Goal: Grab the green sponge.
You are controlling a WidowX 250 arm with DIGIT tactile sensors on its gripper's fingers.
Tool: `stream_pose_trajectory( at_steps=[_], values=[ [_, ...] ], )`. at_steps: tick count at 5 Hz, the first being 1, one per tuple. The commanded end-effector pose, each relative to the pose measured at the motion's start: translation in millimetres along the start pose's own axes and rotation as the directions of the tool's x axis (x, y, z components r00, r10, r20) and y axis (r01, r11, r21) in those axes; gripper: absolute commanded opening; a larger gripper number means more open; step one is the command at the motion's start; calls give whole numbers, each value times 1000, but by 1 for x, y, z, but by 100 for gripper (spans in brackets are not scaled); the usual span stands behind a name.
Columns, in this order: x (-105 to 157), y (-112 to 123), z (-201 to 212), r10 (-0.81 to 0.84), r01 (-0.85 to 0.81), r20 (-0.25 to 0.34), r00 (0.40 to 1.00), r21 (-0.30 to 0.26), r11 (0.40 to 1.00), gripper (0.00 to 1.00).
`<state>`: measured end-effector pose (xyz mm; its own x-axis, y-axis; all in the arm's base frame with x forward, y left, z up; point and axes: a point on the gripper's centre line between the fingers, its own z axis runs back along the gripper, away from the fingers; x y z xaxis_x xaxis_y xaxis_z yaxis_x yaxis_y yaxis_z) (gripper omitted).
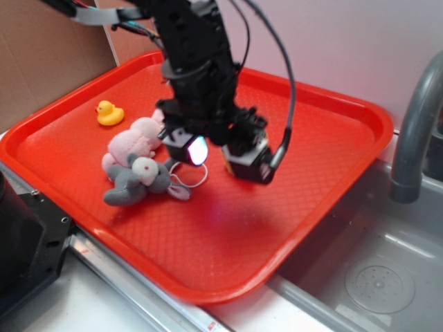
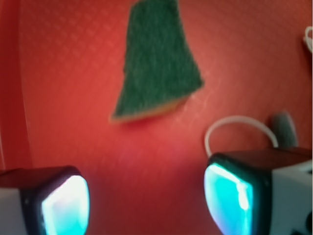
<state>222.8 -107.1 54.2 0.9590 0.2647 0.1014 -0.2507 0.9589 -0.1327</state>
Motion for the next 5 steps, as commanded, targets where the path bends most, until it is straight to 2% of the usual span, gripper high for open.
stream_pose_trajectory(
  at_steps=[1, 3, 5],
  values=[
    [37, 4, 30, 14, -10, 69, 998, -55, 998, 100],
    [37, 4, 30, 14, -10, 69, 998, -55, 998, 100],
    [43, -9, -40, 46, -46, -10, 999, 14, 999, 100]
  ],
)
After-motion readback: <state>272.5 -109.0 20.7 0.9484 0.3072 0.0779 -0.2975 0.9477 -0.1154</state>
